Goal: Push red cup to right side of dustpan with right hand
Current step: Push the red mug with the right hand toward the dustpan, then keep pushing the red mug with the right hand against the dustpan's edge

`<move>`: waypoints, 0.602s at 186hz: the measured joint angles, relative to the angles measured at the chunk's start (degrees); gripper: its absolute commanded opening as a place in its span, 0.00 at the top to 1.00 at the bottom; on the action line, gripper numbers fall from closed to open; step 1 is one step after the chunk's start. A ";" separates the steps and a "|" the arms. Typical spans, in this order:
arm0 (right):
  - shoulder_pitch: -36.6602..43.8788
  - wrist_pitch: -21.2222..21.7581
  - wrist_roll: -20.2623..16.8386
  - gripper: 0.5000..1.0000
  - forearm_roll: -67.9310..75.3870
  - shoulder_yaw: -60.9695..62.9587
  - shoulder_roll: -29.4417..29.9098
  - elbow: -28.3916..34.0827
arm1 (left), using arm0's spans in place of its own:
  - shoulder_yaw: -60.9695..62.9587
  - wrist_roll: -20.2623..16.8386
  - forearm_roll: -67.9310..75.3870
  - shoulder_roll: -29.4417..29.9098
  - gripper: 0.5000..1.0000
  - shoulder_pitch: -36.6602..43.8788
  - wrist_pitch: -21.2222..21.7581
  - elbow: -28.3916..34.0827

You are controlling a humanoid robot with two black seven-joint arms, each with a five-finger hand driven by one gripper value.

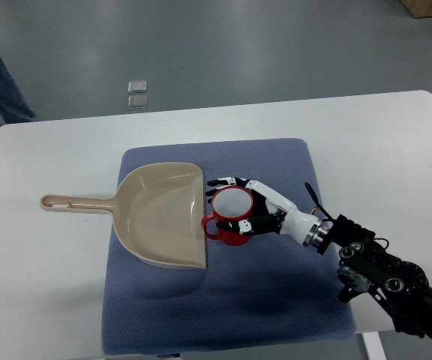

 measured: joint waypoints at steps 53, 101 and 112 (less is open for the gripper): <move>0.07 -1.60 0.00 0.51 0.00 -0.77 0.85 0.00 | 0.00 0.00 0.00 0.00 0.00 -0.01 0.00 0.00; 0.08 -2.45 0.00 0.51 -0.03 -0.80 2.66 0.00 | 0.00 0.00 0.00 0.00 0.00 0.00 0.00 0.01; 0.08 -2.57 0.00 0.51 -0.10 -0.92 2.88 -0.06 | 0.00 0.00 0.00 0.00 0.00 -0.01 0.00 0.01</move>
